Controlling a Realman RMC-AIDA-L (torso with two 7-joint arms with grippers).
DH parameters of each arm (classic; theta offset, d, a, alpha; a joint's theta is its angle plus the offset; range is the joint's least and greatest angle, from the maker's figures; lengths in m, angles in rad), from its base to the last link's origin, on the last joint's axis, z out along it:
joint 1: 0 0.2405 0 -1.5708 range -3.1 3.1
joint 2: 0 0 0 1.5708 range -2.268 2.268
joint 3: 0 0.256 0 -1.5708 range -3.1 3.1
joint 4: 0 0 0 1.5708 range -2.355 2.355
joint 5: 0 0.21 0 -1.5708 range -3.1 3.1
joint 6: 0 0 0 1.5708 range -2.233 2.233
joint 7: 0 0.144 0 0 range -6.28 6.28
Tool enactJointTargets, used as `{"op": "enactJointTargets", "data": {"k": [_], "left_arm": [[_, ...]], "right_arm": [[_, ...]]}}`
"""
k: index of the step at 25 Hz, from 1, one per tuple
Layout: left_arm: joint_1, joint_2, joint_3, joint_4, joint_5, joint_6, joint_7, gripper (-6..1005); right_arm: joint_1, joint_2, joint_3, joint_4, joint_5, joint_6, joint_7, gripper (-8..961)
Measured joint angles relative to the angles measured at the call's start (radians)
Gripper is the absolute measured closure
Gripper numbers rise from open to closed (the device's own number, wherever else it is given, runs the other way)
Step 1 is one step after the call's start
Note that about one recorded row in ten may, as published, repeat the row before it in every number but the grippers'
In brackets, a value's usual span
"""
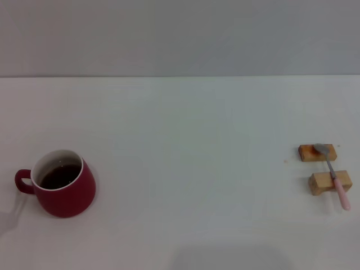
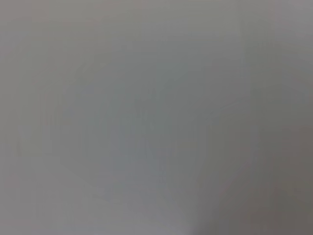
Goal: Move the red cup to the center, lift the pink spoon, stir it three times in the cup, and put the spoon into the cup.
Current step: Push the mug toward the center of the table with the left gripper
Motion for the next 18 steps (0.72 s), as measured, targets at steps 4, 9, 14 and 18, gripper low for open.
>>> {"op": "enactJointTargets", "data": {"k": [4, 9, 14, 18], "left_arm": [[0.000, 0.000, 0.000, -0.002, 0.000, 0.000, 0.001, 159], [0.000, 0.000, 0.000, -0.001, 0.000, 0.000, 0.000, 160], [0.000, 0.000, -0.001, 0.000, 0.000, 0.000, -0.001, 160], [0.001, 0.000, 0.001, 0.001, 0.000, 0.000, 0.000, 159]], "right_arm": [[0.003, 0.000, -0.001, 0.000, -0.001, 0.000, 0.000, 374], [0.004, 0.000, -0.002, 0.000, -0.001, 0.000, 0.000, 375], [0.004, 0.000, -0.003, 0.000, -0.001, 0.000, 0.000, 376], [0.002, 0.000, -0.006, 0.001, -0.001, 0.000, 0.000, 376]]}}
